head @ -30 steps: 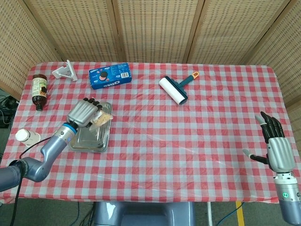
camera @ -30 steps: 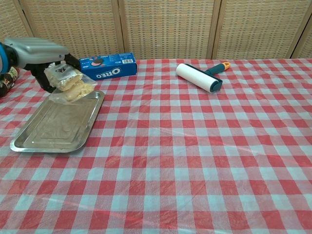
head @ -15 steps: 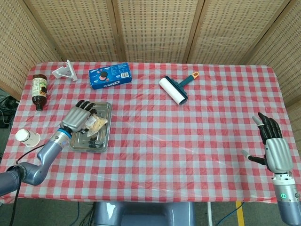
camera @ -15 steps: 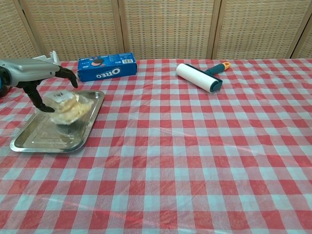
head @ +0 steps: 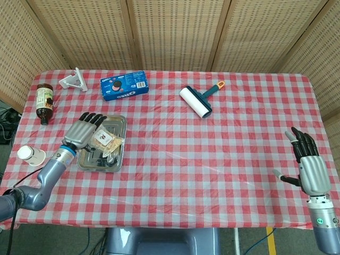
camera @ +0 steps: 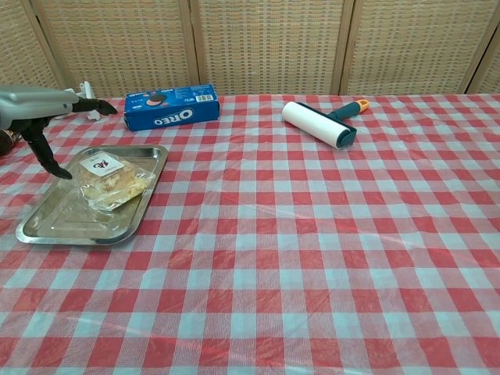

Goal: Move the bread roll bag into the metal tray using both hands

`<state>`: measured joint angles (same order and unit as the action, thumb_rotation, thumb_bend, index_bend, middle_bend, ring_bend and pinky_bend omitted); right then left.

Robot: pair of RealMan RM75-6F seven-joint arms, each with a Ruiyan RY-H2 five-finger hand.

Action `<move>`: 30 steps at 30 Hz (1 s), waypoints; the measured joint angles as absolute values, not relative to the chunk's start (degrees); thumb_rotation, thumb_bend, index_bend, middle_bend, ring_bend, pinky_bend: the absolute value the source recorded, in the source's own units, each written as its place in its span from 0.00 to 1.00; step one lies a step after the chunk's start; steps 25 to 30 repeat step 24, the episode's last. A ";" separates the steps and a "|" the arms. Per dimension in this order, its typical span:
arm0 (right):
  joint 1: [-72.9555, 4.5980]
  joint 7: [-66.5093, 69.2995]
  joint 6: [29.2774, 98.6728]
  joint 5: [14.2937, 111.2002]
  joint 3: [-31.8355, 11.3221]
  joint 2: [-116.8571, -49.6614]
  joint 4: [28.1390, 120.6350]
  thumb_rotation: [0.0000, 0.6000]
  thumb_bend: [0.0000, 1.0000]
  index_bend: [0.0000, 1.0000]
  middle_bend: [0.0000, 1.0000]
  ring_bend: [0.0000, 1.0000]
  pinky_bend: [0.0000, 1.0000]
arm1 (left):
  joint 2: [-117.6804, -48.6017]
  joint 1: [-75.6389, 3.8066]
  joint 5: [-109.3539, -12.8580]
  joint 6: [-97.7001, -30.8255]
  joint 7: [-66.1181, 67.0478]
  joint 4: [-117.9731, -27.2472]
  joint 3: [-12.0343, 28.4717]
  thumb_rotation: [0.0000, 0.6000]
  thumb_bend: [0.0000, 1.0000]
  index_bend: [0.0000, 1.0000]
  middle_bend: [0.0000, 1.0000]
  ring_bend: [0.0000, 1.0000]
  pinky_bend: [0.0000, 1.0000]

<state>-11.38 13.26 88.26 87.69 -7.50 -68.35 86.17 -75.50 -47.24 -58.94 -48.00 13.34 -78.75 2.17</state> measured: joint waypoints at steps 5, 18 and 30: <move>-11.35 12.03 87.99 87.15 -7.69 -68.58 85.93 1.00 0.10 0.03 0.00 0.00 0.00 | -73.89 -43.33 -61.34 -56.45 12.18 -83.07 2.67 1.00 0.11 0.00 0.00 0.00 0.00; -11.88 5.59 85.36 84.98 -7.92 -69.84 86.00 1.00 0.10 0.00 0.00 0.00 0.00 | -74.98 -24.99 -72.77 -84.67 17.27 -91.23 -2.98 1.00 0.11 0.00 0.00 0.00 0.00; -12.13 3.40 84.88 85.29 -7.58 -70.14 86.93 1.00 0.10 0.00 0.00 0.00 0.00 | -75.98 -19.90 -75.49 -90.75 16.56 -90.68 -4.26 1.00 0.11 0.00 0.00 0.00 0.00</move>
